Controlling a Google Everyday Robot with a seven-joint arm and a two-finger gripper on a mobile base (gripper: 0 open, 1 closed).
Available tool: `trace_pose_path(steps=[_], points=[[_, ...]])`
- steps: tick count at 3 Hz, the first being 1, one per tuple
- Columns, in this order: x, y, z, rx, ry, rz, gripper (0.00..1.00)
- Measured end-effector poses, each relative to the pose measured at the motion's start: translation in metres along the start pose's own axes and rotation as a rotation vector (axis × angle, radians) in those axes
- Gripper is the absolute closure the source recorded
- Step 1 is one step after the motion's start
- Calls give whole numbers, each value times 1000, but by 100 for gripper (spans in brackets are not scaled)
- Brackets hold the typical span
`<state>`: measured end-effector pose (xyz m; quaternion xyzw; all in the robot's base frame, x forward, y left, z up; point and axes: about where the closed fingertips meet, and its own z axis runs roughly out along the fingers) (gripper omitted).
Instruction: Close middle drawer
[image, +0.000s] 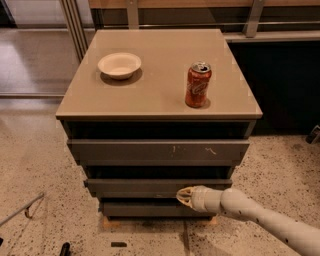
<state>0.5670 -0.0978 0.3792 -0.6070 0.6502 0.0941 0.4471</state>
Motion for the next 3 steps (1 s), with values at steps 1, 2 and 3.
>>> trace_pose_path(steps=[1,2,3], points=[[2,-12,11,-11,11,-11,100],[0,-14,13,-52,23,-11,100],[-3,-4,-2,-118,32,32,100]])
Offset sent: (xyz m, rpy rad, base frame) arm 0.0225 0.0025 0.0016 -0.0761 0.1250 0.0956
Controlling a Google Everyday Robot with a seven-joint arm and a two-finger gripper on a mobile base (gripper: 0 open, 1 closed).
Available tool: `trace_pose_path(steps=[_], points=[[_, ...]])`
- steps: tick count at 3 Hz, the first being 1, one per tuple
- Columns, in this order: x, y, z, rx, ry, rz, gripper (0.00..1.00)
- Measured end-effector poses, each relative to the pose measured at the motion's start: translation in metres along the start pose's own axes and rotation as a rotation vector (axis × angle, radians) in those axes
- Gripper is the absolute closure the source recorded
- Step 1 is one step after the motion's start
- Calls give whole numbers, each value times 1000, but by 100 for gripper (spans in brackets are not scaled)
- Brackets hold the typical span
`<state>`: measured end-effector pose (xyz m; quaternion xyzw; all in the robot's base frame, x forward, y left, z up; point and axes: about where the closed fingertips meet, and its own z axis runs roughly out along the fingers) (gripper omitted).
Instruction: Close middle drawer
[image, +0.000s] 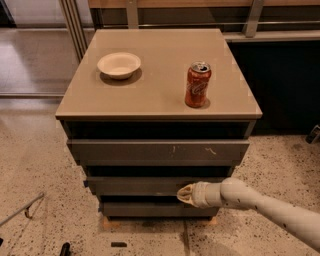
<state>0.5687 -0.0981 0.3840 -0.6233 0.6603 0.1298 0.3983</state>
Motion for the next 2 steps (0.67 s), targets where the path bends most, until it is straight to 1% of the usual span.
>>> trace_pose_path(steps=[1,2], points=[[-8,43,-24,-146,-23,78,100],[-16,83,-50,-294,-25,166,100]])
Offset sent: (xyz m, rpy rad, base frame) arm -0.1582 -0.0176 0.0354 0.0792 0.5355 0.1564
